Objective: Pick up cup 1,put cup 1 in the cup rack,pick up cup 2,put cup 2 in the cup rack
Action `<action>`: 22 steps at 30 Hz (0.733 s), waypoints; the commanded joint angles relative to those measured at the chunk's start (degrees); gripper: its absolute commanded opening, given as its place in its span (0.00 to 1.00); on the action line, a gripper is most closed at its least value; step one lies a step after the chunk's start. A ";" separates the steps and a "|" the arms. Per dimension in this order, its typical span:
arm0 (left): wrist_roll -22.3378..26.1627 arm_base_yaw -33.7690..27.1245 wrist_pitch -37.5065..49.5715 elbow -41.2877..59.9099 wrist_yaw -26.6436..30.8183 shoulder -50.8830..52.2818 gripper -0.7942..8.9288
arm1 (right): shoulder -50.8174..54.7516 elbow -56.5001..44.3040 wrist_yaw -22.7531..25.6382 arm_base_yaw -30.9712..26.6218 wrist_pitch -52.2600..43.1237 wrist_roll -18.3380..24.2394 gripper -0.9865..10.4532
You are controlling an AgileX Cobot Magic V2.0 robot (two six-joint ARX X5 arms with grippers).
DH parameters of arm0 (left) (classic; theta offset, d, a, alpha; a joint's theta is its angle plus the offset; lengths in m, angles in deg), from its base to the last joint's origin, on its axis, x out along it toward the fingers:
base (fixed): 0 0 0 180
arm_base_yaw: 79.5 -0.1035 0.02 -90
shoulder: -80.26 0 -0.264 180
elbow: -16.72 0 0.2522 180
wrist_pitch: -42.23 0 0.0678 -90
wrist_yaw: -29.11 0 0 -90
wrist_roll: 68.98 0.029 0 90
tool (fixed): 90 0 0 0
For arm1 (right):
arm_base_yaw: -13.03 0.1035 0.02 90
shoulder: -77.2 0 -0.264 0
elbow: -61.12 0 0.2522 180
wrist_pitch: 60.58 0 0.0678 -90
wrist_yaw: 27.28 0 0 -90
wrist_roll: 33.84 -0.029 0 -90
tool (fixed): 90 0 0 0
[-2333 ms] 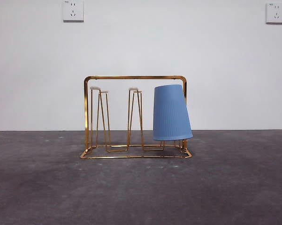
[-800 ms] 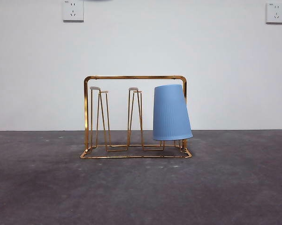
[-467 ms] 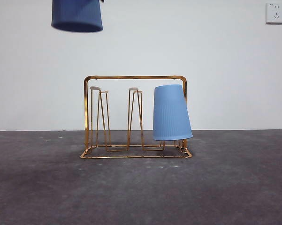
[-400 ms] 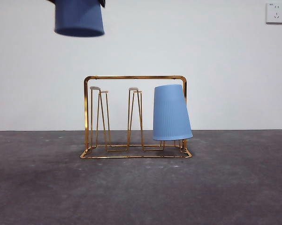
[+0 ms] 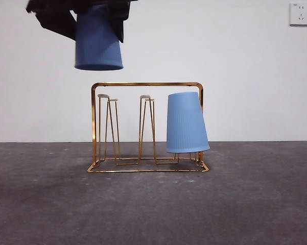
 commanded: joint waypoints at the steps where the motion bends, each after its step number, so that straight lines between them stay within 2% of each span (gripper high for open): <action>1: -0.11 -1.49 2.23 0.33 -1.55 -0.83 0.07 | 0.17 -0.31 0.04 0.02 -0.35 0.22 0.25; 8: 1.38 -4.79 2.47 0.33 -7.04 -2.38 0.07 | 0.15 -0.31 0.04 0.02 -0.46 0.28 0.25; 22: 2.25 -5.64 3.85 0.35 -7.56 -9.18 0.07 | 0.11 -0.31 0.07 0.02 -0.77 0.39 0.25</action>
